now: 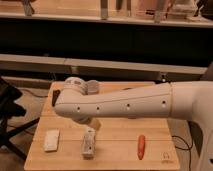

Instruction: Wipe the white sponge on the table

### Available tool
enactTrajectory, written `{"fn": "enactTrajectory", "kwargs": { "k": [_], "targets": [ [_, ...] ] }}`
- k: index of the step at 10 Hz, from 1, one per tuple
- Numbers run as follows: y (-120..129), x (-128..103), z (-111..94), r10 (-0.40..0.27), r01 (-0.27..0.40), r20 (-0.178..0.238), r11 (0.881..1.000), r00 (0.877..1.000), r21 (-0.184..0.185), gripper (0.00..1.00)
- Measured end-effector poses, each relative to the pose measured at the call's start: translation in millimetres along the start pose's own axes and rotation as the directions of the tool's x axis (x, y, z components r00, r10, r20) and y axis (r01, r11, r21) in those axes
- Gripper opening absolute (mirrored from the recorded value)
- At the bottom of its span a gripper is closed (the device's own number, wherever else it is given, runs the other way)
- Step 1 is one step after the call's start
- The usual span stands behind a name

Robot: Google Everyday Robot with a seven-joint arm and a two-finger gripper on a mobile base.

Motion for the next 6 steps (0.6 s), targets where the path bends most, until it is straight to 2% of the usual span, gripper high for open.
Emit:
{"fn": "enactTrajectory", "kwargs": {
  "k": [6],
  "targets": [
    [-27.7,-31.1,3.2,-0.102,0.102,0.004,0.995,0.995,-0.021,0.80]
  ]
}}
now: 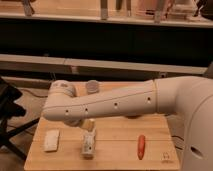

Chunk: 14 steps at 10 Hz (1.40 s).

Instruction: Wipe the white sponge on the table

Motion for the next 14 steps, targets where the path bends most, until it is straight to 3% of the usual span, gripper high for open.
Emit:
{"fn": "enactTrajectory", "kwargs": {
  "k": [7,14],
  "targets": [
    [-21.3,-35.9,16.1,-0.102,0.102,0.019,0.994,0.995,-0.027,0.80],
    [-27.7,-61.8,49.1,-0.131,0.133,0.052,0.991,0.990,-0.031,0.80]
  ]
}}
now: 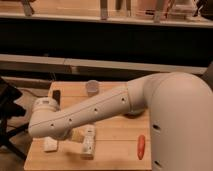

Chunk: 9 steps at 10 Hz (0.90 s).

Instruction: Wipe the white sponge on the table

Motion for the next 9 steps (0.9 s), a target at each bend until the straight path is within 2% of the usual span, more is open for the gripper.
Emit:
{"fn": "enactTrajectory", "kwargs": {
  "k": [2,4,9],
  "targets": [
    [-9.4,-7.8,13.0,-0.009,0.009,-0.004,1.000,1.000,-0.007,0.80],
    [-8.3,-8.8,19.1,-0.009,0.009,-0.006,1.000,1.000,-0.013,0.80],
    [-23.9,-19.5,42.7,-0.030,0.030,0.001,0.999,1.000,-0.012,0.80]
  ]
}}
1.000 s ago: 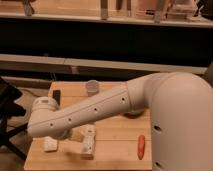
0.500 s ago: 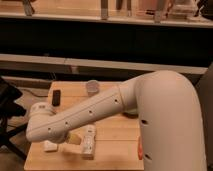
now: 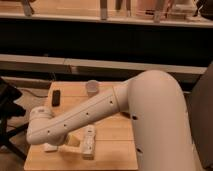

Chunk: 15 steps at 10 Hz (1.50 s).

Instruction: Wipe the white sponge on the table

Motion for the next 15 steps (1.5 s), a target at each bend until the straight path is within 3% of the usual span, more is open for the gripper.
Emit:
{"fn": "enactTrajectory", "kwargs": {
  "k": [3,5,8,15],
  "targets": [
    [-10.1,-6.0,9.4,-0.008,0.008,0.005,1.000,1.000,-0.003,0.80],
    [-8.9,-0.5,20.2,0.018,-0.018,0.006,1.000,1.000,-0.012,0.80],
    [-15.2,5.6,34.9,0.005,-0.005,0.008,1.000,1.000,-0.019,0.80],
    [-18.9,14.0,52.9,0.013,-0.012,0.019,1.000,1.000,-0.026,0.80]
  ]
}}
